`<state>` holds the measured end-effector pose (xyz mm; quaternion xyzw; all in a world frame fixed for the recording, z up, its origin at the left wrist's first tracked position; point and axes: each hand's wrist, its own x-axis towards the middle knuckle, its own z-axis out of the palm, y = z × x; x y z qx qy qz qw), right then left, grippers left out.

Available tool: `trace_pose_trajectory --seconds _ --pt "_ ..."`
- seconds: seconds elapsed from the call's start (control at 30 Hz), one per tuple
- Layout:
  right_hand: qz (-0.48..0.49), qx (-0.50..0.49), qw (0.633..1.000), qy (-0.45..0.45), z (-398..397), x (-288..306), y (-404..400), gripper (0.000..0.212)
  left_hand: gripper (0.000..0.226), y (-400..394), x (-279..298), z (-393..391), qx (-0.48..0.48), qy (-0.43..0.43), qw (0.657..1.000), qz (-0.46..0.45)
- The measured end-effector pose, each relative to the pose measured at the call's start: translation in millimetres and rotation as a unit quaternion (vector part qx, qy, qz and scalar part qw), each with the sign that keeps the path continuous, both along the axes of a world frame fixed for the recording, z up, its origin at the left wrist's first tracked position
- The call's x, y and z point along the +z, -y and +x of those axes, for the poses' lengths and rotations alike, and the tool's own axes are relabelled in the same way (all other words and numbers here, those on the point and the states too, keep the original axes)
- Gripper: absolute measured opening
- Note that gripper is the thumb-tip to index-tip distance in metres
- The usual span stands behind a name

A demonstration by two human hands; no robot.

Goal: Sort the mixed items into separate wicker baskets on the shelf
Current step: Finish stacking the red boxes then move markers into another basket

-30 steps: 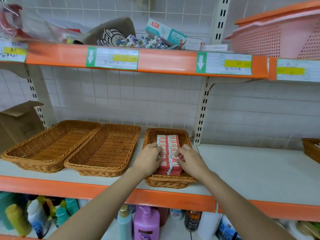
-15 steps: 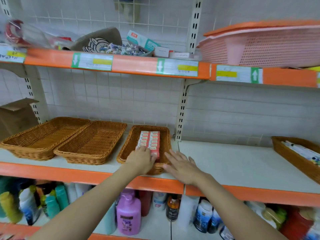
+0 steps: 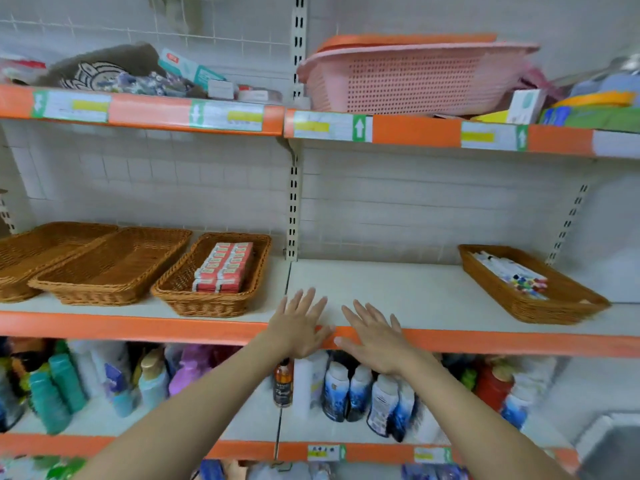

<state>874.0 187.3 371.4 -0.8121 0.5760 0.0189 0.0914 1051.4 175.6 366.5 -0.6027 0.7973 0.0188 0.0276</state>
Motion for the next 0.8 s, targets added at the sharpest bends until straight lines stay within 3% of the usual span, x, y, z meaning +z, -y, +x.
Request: trace_pose_trajectory --seconds 0.8 --pt "-0.044 -0.251 0.967 0.003 -254.2 10.9 73.0 0.07 0.068 150.0 24.3 -275.4 -0.232 -0.017 0.972 0.027"
